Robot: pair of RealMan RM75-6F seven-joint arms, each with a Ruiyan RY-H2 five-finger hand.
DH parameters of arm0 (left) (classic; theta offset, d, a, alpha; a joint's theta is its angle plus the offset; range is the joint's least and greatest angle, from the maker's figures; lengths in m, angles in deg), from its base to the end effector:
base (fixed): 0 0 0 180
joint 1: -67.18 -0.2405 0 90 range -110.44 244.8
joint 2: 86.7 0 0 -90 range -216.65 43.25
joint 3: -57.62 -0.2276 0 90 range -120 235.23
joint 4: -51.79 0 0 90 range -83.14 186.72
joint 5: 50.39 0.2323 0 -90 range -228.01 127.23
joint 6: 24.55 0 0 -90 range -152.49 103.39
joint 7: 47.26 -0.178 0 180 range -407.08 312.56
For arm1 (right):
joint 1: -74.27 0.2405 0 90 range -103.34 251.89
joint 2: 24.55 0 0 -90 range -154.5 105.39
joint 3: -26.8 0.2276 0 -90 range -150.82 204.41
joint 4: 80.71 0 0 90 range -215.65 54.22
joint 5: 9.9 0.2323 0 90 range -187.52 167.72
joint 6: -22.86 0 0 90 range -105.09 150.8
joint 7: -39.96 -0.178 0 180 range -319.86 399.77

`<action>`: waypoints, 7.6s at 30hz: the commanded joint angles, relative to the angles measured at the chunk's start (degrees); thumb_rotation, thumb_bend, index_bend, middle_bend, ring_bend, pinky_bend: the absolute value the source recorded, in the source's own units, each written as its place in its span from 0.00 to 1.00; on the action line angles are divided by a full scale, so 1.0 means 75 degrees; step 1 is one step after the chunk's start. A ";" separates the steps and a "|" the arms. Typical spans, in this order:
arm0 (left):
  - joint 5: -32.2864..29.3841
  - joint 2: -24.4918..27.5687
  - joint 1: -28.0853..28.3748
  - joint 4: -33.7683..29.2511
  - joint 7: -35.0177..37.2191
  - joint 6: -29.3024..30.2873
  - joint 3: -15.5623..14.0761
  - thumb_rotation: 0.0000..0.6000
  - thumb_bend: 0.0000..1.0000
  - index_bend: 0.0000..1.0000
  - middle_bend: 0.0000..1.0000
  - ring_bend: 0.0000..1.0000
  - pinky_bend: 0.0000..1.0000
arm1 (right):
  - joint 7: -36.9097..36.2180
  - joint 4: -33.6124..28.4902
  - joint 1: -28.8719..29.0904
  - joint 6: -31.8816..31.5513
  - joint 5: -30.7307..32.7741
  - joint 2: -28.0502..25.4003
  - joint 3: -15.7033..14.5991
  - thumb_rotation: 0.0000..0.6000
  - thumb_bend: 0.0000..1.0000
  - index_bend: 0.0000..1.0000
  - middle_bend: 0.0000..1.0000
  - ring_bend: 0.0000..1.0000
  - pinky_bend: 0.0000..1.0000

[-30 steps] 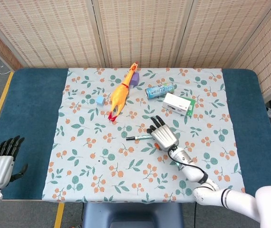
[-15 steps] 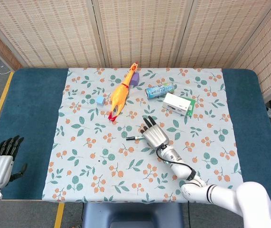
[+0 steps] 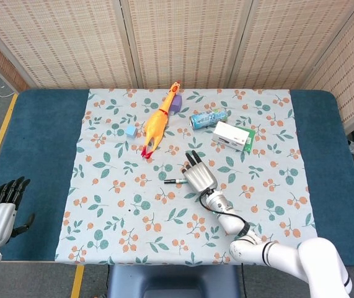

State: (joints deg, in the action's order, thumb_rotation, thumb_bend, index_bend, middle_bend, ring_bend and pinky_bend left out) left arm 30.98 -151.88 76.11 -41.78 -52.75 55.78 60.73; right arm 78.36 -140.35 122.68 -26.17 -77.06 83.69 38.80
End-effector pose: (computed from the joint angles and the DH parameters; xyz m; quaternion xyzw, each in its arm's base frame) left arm -0.2890 0.2352 0.1101 -0.6119 -0.3911 -0.3576 0.5872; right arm -0.0992 -0.3804 -0.1309 0.8215 -0.2046 0.2724 0.4572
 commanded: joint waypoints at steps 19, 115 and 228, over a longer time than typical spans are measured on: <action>0.0026 0.0057 -0.0028 -0.0030 0.0070 0.0030 0.0010 1.00 0.38 0.00 0.00 0.00 0.09 | 0.0183 0.0237 0.0011 -0.0335 0.0145 0.0341 -0.0180 1.00 0.29 0.69 0.59 0.21 0.00; -0.3880 -0.4039 0.4450 0.0873 -0.3679 -0.1710 0.2122 1.00 0.30 0.39 0.95 0.75 0.89 | 0.1320 -0.0254 0.1623 -0.1640 0.0701 0.1088 0.1133 1.00 0.38 0.80 0.72 0.33 0.01; -0.4104 -0.3621 0.4051 0.1608 -0.2922 -0.2216 0.1271 1.00 0.68 0.75 1.00 0.77 0.89 | 0.1608 -0.0703 0.1041 -0.1401 0.0816 0.0501 0.0280 1.00 0.38 0.78 0.72 0.33 0.01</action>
State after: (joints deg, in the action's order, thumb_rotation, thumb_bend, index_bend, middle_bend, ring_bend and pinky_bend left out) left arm 0.61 -178.88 106.88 -30.25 -75.02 39.70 70.83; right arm 90.03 -145.25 130.92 -36.92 -71.11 87.88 41.37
